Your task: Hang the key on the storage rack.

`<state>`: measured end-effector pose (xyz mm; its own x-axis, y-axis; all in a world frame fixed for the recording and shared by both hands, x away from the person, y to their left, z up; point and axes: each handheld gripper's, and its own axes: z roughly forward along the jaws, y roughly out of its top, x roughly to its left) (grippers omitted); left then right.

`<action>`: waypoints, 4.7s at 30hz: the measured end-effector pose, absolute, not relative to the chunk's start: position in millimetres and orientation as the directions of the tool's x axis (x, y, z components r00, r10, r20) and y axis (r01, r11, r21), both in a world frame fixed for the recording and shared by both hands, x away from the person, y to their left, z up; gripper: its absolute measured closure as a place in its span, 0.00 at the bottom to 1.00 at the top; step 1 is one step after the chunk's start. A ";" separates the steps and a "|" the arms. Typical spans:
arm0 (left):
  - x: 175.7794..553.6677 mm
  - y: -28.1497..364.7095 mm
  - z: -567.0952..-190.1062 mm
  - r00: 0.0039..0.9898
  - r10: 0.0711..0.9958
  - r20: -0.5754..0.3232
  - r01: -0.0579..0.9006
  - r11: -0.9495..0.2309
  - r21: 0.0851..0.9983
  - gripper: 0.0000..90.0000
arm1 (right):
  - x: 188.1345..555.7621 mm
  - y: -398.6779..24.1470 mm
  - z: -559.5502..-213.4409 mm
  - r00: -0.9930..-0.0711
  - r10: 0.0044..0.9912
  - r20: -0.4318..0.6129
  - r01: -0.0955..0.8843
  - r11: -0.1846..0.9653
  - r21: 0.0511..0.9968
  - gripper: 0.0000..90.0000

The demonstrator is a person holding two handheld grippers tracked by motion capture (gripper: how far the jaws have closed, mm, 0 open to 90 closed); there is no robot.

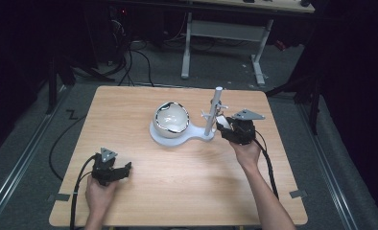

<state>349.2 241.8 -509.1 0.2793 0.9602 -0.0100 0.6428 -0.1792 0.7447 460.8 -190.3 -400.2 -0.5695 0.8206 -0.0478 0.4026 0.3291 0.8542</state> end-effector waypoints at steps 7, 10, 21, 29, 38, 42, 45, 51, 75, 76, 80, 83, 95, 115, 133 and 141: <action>349.2 241.8 -509.1 0.279 0.960 -0.010 0.643 -0.179 0.745 0.26 | 461.7 -188.9 -402.5 -0.571 0.820 -0.046 0.411 0.334 0.848 0.55; 349.2 241.8 -509.2 0.279 0.960 -0.010 0.643 -0.179 0.745 0.26 | 462.0 -189.3 -403.3 -0.574 0.817 -0.044 0.411 0.334 0.848 0.55; 349.2 241.8 -509.1 0.279 0.960 -0.010 0.643 -0.179 0.745 0.26 | 459.1 -190.2 -405.4 -0.586 0.809 -0.039 0.410 0.338 0.847 0.48; 349.2 241.8 -509.1 0.280 0.960 -0.011 0.643 -0.179 0.745 0.26 | 454.7 -197.6 -401.4 -0.596 0.803 -0.016 0.402 0.315 0.860 0.45; 349.2 241.8 -509.1 0.280 0.960 -0.010 0.643 -0.179 0.745 0.26 | 447.4 -212.1 -400.2 -0.584 0.812 0.012 0.403 0.277 0.873 0.48; 349.2 241.8 -509.1 0.280 0.960 -0.010 0.643 -0.179 0.745 0.26 | 443.9 -221.0 -400.4 -0.570 0.821 0.028 0.409 0.254 0.876 0.49; 349.2 241.8 -509.1 0.280 0.960 -0.010 0.643 -0.179 0.745 0.26 | 441.5 -227.9 -401.4 -0.557 0.829 0.039 0.418 0.240 0.876 0.50; 349.2 241.8 -509.1 0.280 0.960 -0.009 0.643 -0.180 0.745 0.26 | 436.4 -238.1 -401.7 -0.545 0.837 0.052 0.419 0.217 0.882 0.52; 349.2 241.6 -509.1 0.280 0.960 -0.008 0.643 -0.181 0.744 0.26 | 422.3 -258.8 -403.3 -0.519 0.852 0.068 0.408 0.178 0.896 0.52; 349.2 241.6 -509.1 0.280 0.960 -0.008 0.643 -0.182 0.744 0.26 | 421.7 -259.7 -403.5 -0.518 0.852 0.068 0.408 0.176 0.896 0.52; 349.1 241.6 -509.1 0.281 0.960 -0.007 0.643 -0.182 0.744 0.26 | 420.1 -263.4 -404.7 -0.514 0.855 0.071 0.410 0.172 0.895 0.52; 349.2 241.5 -509.1 0.281 0.960 -0.007 0.643 -0.182 0.744 0.26 | 418.6 -265.4 -404.6 -0.512 0.856 0.073 0.409 0.168 0.897 0.52; 349.1 241.5 -509.1 0.281 0.960 -0.007 0.642 -0.183 0.744 0.26 | 412.9 -276.6 -411.3 -0.493 0.867 0.069 0.423 0.170 0.890 0.52; 349.1 241.5 -509.1 0.281 0.960 -0.006 0.642 -0.183 0.744 0.26 | 408.7 -288.2 -437.0 -0.450 0.889 0.086 0.472 0.155 0.868 0.52; 349.1 241.4 -509.2 0.280 0.960 -0.006 0.642 -0.183 0.745 0.26 | 407.4 -287.5 -458.2 -0.425 0.901 0.084 0.518 0.166 0.839 0.53; 349.1 241.4 -509.2 0.280 0.960 -0.006 0.642 -0.183 0.745 0.26 | 409.3 -288.1 -469.2 -0.413 0.907 0.082 0.544 0.174 0.821 0.52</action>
